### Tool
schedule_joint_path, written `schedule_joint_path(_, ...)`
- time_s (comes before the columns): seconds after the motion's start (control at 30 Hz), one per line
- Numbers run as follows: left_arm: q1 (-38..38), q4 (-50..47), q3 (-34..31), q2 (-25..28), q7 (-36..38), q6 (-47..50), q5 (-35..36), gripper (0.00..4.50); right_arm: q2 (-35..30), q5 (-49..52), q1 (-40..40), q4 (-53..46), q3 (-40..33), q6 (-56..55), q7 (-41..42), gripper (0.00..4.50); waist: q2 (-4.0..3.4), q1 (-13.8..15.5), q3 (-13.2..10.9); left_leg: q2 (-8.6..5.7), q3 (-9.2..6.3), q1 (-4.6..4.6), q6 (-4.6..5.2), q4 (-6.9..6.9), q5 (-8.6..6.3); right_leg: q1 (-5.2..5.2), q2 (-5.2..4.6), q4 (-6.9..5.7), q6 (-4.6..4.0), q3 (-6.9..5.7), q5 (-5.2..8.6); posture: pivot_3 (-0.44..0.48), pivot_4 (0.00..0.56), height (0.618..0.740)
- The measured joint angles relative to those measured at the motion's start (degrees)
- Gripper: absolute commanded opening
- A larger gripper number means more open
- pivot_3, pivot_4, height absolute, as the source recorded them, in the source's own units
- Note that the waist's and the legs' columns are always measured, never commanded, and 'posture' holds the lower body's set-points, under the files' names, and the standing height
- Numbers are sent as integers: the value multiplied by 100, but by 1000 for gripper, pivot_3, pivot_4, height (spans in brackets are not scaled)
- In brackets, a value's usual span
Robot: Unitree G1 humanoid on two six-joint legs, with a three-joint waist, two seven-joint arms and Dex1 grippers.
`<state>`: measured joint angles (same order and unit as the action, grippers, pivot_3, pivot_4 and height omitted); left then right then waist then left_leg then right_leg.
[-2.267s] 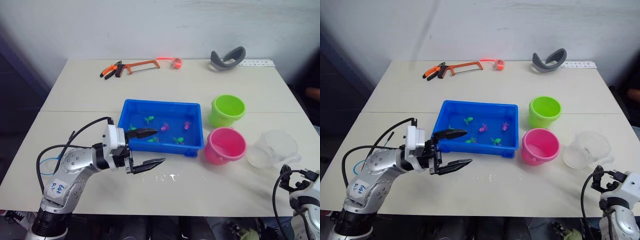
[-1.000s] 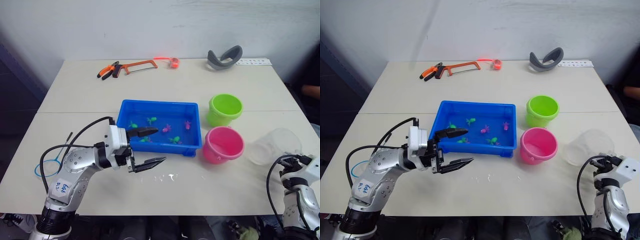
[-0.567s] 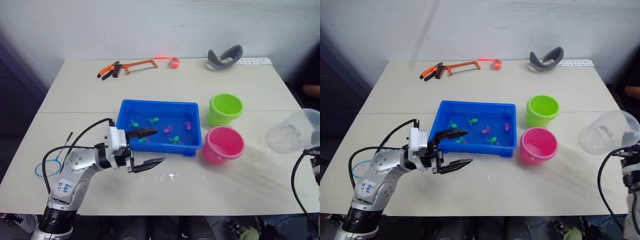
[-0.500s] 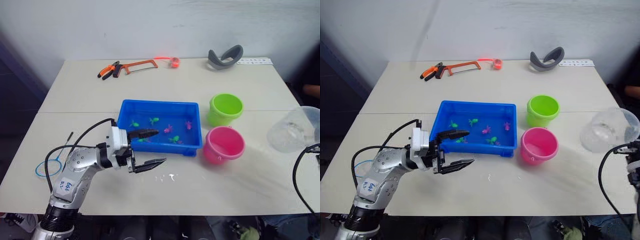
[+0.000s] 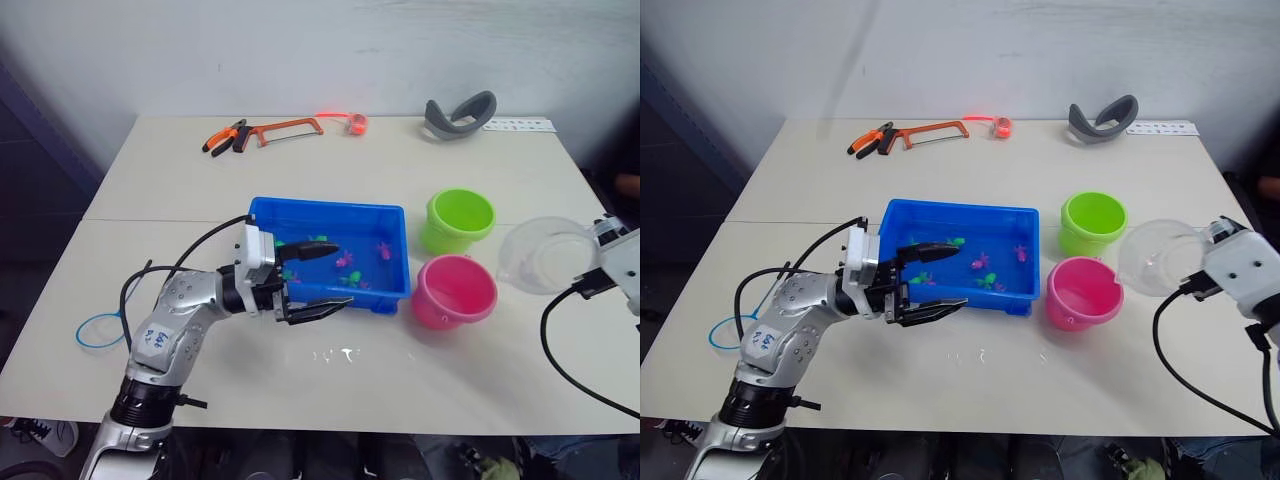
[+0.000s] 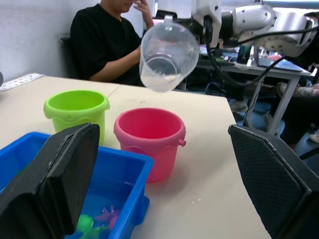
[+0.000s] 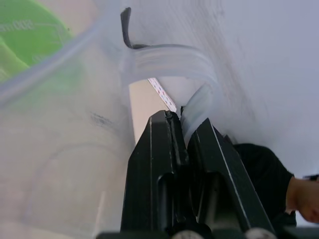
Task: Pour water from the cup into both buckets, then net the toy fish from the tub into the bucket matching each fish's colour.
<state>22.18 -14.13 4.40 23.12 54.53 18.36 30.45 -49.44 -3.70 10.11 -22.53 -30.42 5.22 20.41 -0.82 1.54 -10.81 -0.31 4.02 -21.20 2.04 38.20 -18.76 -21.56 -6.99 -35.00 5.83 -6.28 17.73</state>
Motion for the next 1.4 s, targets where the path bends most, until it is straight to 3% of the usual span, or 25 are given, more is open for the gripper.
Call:
schedule_joint_path(0.8, 186, 158, 183, -239, 27, 87, -50, 4500, -333, -2466, -1009, 735, 1019, -1351, -441, 90, 4, -15, -2, 11, -4, 1, -16, 1, 10, 0, 29, -2, 0, 14, 0, 0, 150, 740)
schedule_joint_path(1.4, 125, 159, 184, -387, -33, -92, -139, 4500, -389, -2933, -1048, 1129, 1011, -2250, -1046, 90, 6, -19, -4, 11, -6, 0, -17, 1, 12, 1, 30, -6, 0, 13, 0, 0, 150, 740)
